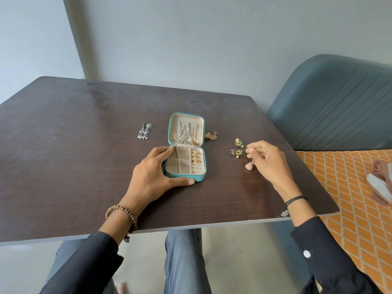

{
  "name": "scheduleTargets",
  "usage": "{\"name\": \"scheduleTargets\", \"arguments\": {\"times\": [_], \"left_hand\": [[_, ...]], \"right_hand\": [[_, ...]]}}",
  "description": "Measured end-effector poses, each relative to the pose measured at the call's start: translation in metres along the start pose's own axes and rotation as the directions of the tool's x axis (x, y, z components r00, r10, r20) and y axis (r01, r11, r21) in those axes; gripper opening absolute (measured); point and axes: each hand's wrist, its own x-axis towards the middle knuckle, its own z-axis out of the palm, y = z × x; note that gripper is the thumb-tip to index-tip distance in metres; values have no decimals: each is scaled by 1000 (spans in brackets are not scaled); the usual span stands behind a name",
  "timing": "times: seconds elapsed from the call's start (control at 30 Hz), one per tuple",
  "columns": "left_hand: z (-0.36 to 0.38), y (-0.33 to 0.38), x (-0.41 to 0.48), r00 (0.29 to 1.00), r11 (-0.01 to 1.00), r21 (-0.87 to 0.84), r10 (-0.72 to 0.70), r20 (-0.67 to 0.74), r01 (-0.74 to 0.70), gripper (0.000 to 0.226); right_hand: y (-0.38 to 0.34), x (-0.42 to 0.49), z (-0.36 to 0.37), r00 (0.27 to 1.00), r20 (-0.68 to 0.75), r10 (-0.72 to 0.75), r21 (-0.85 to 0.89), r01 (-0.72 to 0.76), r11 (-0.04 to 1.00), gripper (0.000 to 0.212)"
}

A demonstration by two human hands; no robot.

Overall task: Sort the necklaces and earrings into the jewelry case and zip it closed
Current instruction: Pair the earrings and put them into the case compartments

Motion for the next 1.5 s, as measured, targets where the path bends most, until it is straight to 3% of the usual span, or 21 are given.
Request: {"name": "scheduleTargets", "arguments": {"times": [0.17, 0.27, 0.33, 0.47, 0.6, 0.73, 1.0, 1.5], "left_hand": [[0, 1, 0, 1000, 1000, 2, 2, -7, -2, 111], [0, 2, 0, 1000, 1000, -5, 0, -12, 0, 111], [-1, 2, 0, 1000, 1000, -5, 1, -9, -1, 112], [-2, 2, 0, 1000, 1000, -5, 0, -2, 0, 112], [-2, 2, -1, 1000, 1000, -13, -4, -7, 4, 111], [-2, 2, -1, 1000, 1000, -14, -6, -3, 6, 112], [-2, 3, -1, 1000, 1000, 0, -9, 5, 9, 112], [-2, 2, 0, 1000, 1000, -8, -9, 7, 9, 113]], "right_hand": [[-8, 21, 11, 999, -45, -17, -167, 9, 986, 17], [-7, 42, 21, 1000, 11, 8, -263, -5, 965, 33], [-7, 52, 26, 999, 52, 12, -288, 3, 958, 27], [-10, 61, 21, 997, 51, 58, -108, -52, 993, 10], [-3, 60, 12, 993, 44, 106, 15, -107, 994, 18], [6, 53, 6, 985, 166, 51, 93, -67, 993, 31], [4, 44, 4, 967, 249, 61, 237, -122, 964, 18], [-7, 43, -5, 959, 282, 42, 220, -107, 970, 30]]}}
